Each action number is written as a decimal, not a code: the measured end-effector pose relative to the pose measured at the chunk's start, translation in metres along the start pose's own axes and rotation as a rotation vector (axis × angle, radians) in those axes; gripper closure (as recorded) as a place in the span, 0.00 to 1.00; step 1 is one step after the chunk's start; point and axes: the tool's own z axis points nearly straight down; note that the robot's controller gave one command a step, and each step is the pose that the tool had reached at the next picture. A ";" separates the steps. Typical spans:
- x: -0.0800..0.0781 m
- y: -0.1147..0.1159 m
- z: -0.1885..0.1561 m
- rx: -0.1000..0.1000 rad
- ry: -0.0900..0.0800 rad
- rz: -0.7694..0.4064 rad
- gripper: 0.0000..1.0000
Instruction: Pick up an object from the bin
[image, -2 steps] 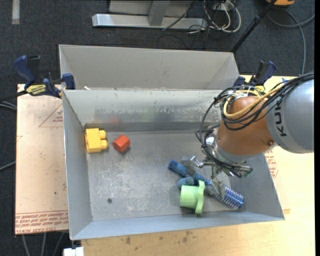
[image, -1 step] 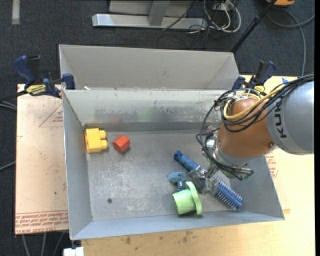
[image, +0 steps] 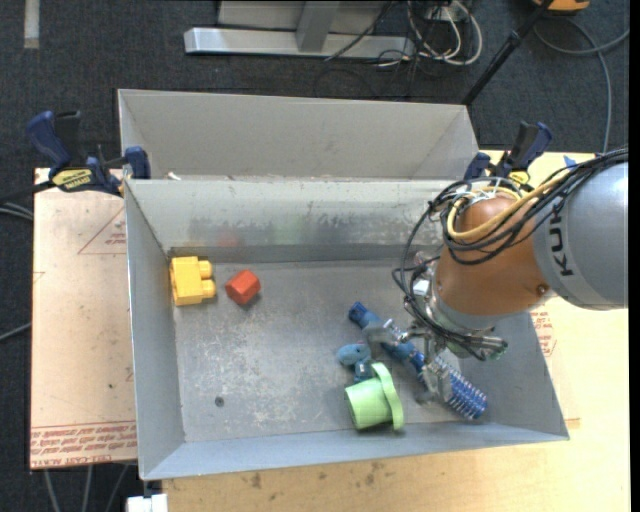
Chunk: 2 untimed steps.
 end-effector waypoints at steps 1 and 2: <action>0.000 0.000 0.000 0.000 0.001 0.000 1.00; 0.000 0.000 0.000 0.000 0.001 0.000 0.00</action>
Offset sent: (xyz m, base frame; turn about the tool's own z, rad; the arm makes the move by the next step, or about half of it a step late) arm 0.0000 0.0000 0.0000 0.0000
